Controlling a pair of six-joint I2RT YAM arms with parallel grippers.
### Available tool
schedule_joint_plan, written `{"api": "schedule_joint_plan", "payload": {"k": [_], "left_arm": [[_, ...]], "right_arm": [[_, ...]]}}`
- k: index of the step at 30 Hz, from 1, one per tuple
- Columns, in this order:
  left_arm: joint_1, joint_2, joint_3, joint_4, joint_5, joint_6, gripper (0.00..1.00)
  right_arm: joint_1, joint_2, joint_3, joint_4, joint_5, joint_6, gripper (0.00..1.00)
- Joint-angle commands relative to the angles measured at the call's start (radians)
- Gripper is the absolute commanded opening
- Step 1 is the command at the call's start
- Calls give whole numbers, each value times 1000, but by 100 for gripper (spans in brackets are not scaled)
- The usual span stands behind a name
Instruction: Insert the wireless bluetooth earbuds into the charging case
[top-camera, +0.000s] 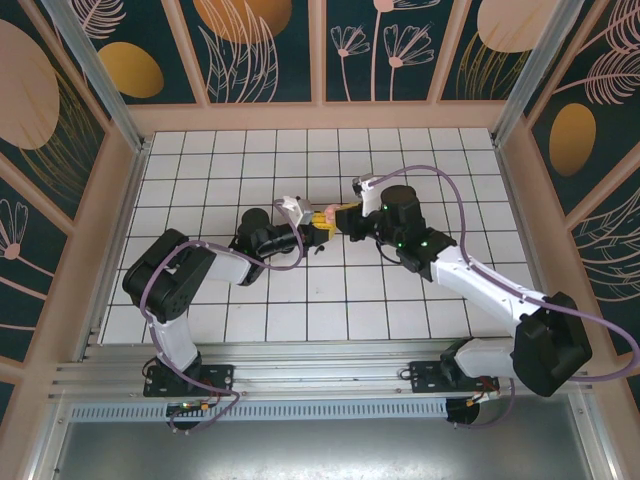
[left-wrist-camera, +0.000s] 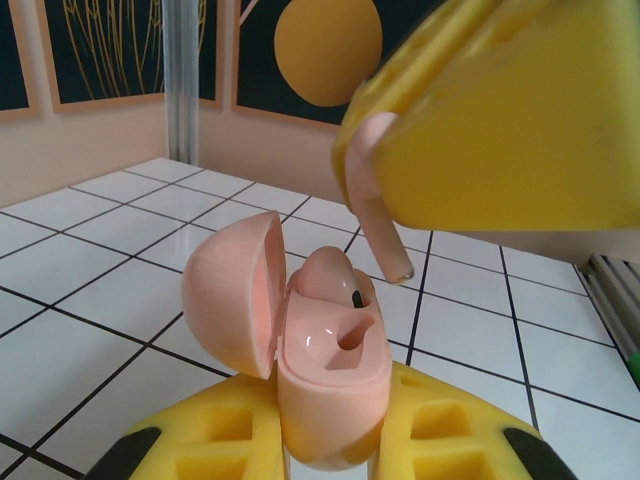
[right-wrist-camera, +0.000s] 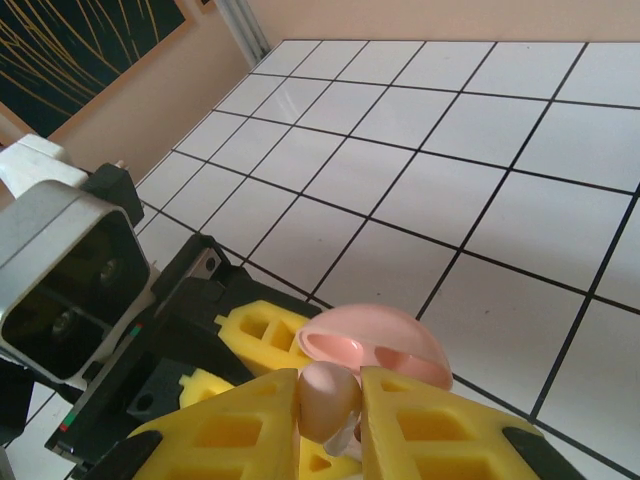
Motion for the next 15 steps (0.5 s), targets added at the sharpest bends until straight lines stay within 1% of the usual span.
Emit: {"api": "schedule_joint_plan", "payload": {"k": [1,15], "left_arm": [[-6,4,23,13,12,-13,4],[-7,-6,43,24,3,-53,5]], "right_arm": [[8,11,36,47,-15,-23,21],[11,43,35,26,-13,-42,21]]}}
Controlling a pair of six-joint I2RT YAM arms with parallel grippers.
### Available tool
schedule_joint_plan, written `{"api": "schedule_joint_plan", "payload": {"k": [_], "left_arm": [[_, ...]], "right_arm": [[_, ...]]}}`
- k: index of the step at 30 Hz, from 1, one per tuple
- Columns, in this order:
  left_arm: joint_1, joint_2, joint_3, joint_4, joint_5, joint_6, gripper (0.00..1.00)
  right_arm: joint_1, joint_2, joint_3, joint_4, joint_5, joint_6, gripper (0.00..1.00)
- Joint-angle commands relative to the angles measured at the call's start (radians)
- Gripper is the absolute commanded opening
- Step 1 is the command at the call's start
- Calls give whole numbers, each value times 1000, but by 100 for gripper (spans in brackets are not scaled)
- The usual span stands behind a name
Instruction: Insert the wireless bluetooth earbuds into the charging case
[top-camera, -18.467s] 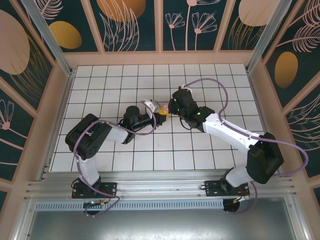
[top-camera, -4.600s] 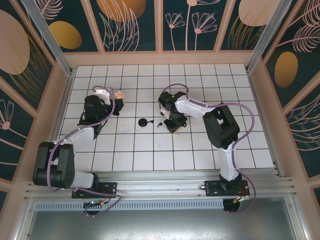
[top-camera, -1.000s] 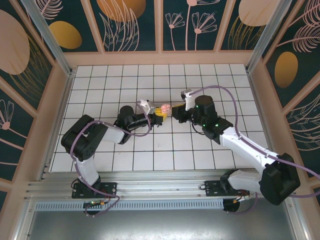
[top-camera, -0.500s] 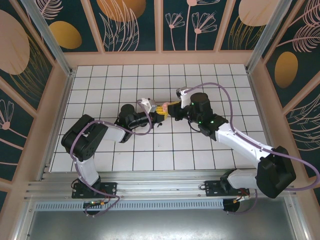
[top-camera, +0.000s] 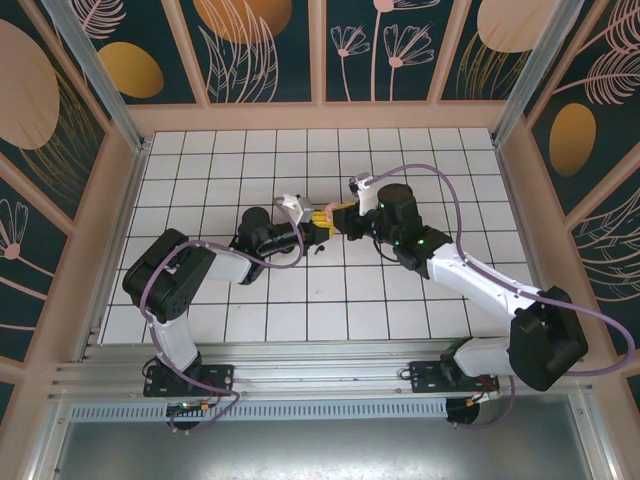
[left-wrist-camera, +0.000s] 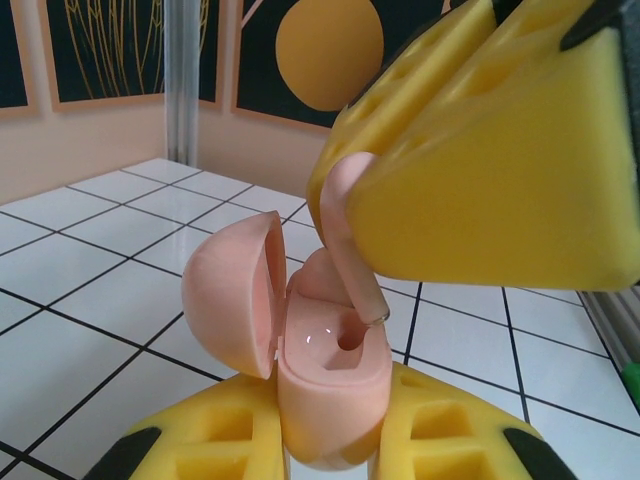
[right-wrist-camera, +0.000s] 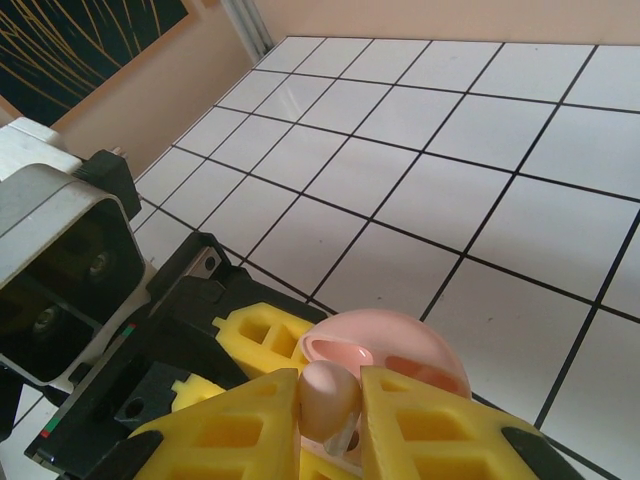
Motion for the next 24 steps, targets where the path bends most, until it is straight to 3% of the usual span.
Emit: {"api": "schedule_joint_plan", "payload": {"k": [1,24], "left_arm": [[-6,-7,32,29,8,-22,4],[-7,-23,64,43,-8,-46,5]], "right_arm": [[10,12,24,7,-2,-24,21],[36,-6,10,-85,113,-107,21]]}}
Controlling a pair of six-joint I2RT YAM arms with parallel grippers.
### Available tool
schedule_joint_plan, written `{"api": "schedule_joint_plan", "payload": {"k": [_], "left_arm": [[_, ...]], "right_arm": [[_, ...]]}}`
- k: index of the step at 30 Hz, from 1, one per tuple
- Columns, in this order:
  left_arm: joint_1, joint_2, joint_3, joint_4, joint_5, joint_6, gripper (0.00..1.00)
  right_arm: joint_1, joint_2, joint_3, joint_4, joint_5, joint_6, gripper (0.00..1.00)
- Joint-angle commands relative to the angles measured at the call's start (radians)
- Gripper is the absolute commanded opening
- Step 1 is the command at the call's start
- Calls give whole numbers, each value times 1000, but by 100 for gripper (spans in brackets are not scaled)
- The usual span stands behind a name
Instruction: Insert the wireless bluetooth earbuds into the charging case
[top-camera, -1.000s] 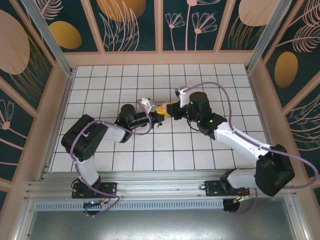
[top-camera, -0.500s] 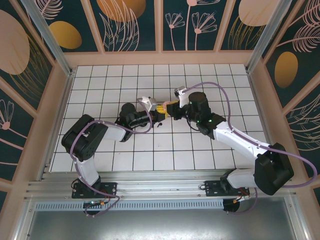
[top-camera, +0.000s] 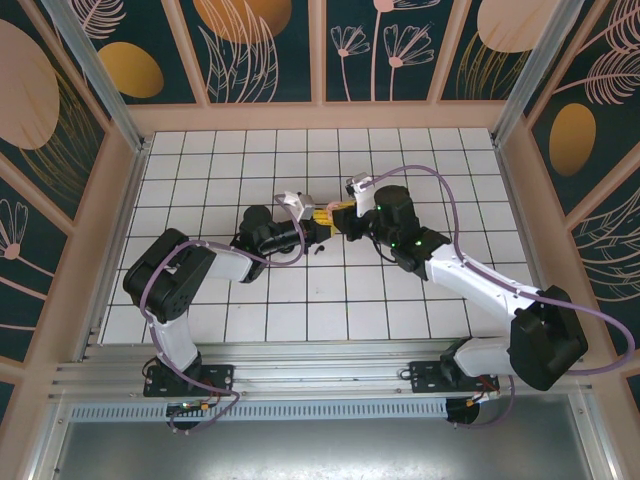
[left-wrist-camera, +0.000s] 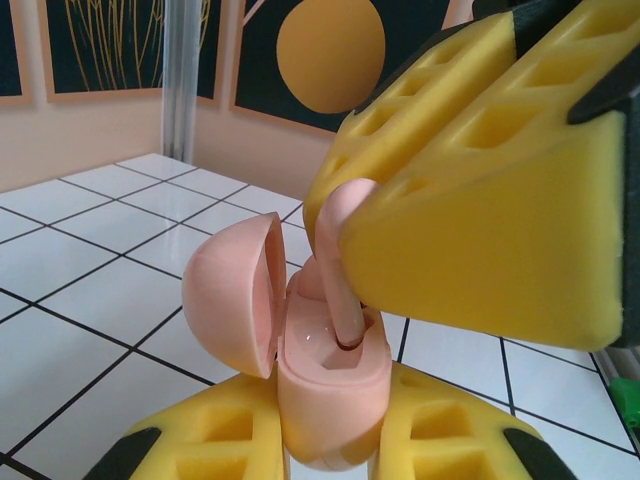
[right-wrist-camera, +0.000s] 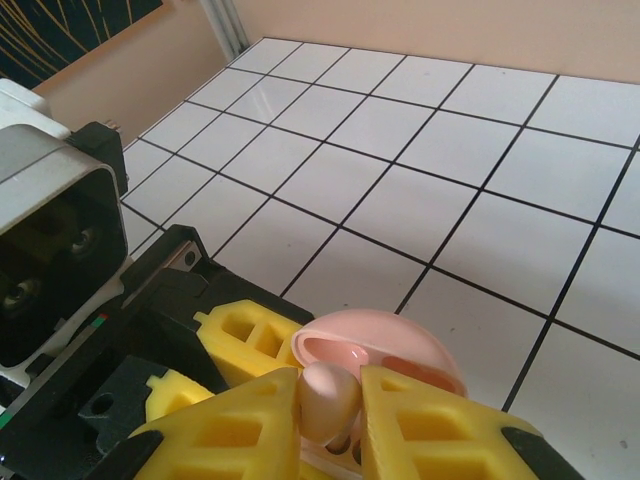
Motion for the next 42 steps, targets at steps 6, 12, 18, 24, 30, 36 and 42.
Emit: {"api": "schedule_joint_plan", "payload": {"k": [6,12,18,24,30,36,42], "left_arm": [[-5,-27,47,43,-3,9,5],[-5,-38,45,20,-2,29,5],[-6,-34,51,9,2,37,5],[-5,-35,51,-10,-4,48,5],[-6,-35,51,-29,-3,61,5],[-6,-44,49,-52,-6,84,5],[-5,-45,48,-55,-4,86,5]], "right_arm": [[11,-11,13,-84,19,-19,26],[11,-15,24,-81,8,-9,30],[7,-35,27,-71,-15,12,36],[-4,-60,30,-56,-50,34,42],[-17,-73,36,-38,-96,59,47],[-30,-97,44,-20,-136,89,51],[-58,-131,57,-21,-202,153,53]]}}
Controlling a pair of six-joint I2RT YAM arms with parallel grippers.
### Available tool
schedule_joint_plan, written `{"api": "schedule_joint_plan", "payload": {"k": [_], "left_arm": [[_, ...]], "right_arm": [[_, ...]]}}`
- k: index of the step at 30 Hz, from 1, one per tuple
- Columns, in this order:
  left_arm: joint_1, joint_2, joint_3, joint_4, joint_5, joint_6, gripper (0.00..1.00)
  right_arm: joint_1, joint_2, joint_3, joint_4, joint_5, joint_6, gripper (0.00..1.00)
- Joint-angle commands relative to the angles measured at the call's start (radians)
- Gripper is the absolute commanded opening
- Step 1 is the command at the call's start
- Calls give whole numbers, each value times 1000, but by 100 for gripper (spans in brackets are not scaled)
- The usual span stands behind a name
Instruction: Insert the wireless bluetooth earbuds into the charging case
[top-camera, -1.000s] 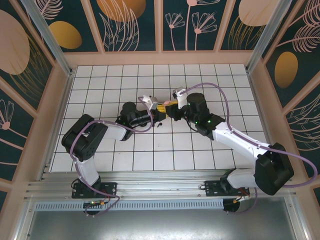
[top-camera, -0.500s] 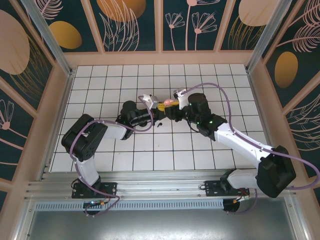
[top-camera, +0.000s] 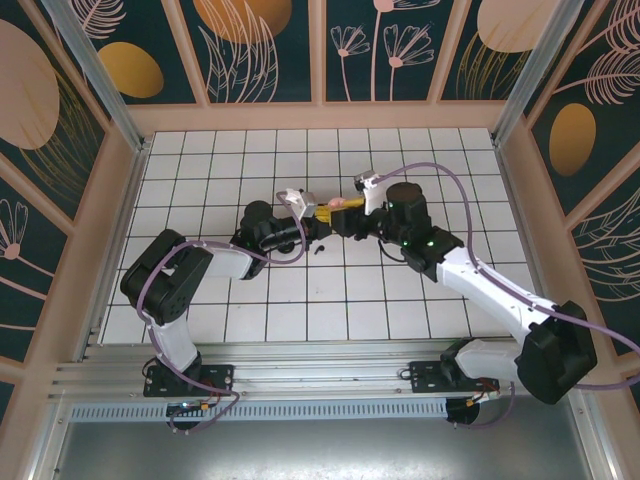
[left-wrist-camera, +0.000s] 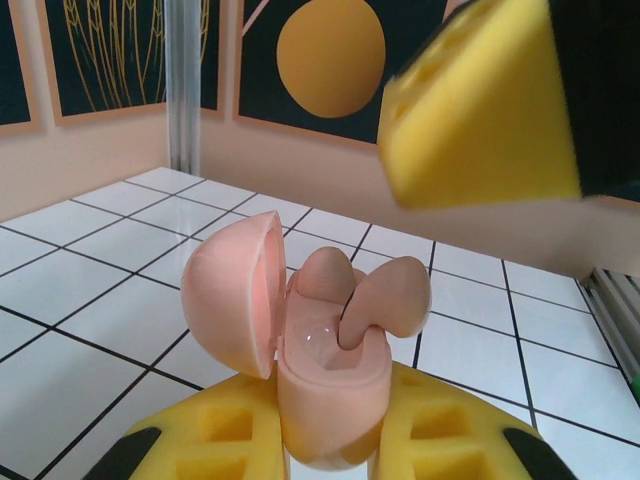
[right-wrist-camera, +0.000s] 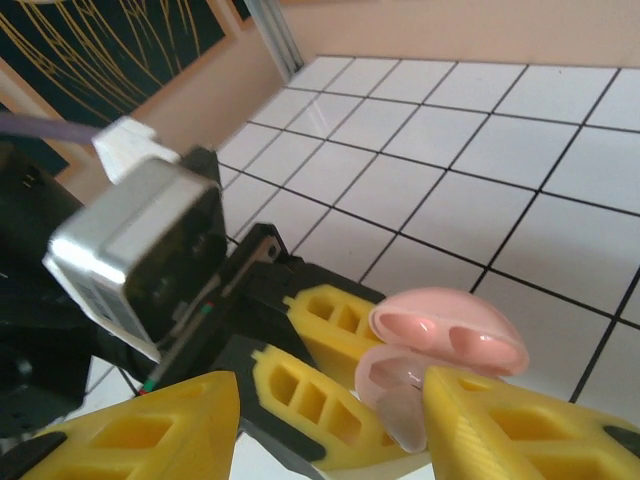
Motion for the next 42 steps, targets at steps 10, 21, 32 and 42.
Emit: {"api": "schedule_joint_plan", "payload": {"k": [10,21,32,42], "left_arm": [[-2,-26,20,1,6,24,5],[-2,-29,19,8,8,21,5],[-2,-33,25,8,12,19,5],[-2,-34,33,2,16,22,5]], "right_arm": [[-62,-70,46,-45,-180,229,44],[-114,-60,-39,6,-249,372,31],[-144,-40,-87,52,-275,409,26],[-149,3,-103,110,-301,425,21]]}}
